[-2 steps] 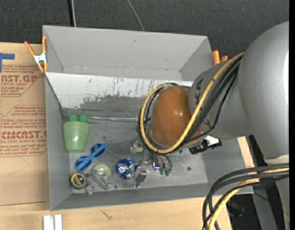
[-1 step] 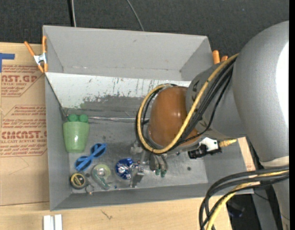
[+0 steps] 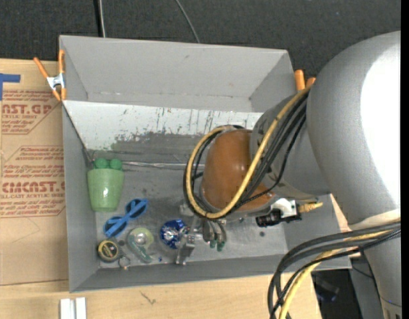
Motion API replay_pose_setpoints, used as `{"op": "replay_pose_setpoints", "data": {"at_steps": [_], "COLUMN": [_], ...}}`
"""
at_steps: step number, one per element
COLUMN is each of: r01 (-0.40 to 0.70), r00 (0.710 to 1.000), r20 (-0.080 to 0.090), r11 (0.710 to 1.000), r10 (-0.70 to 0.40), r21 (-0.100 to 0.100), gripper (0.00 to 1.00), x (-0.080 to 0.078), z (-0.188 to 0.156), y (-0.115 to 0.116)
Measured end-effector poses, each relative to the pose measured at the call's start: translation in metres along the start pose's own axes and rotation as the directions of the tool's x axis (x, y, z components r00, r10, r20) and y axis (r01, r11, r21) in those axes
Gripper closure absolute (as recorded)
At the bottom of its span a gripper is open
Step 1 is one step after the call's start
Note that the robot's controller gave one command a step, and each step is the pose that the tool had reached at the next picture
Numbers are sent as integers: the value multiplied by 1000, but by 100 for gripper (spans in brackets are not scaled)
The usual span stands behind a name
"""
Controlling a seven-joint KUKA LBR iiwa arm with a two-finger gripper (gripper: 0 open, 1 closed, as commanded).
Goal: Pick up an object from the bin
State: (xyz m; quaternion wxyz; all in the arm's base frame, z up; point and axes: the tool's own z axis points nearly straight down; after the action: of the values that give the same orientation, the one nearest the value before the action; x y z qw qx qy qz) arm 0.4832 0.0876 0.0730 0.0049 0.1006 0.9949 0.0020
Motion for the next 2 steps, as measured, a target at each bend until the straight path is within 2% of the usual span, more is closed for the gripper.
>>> {"op": "replay_pose_setpoints", "data": {"at_steps": [1,2], "r01": [0,-2], "r00": [1000,1000], "r20": [-6,9], "r11": [1000,1000], "r10": [0,2], "r21": [2,-2], "gripper": [0,100], "x": [-1,-5], "z": [-2,-4], "y": [1,2]}}
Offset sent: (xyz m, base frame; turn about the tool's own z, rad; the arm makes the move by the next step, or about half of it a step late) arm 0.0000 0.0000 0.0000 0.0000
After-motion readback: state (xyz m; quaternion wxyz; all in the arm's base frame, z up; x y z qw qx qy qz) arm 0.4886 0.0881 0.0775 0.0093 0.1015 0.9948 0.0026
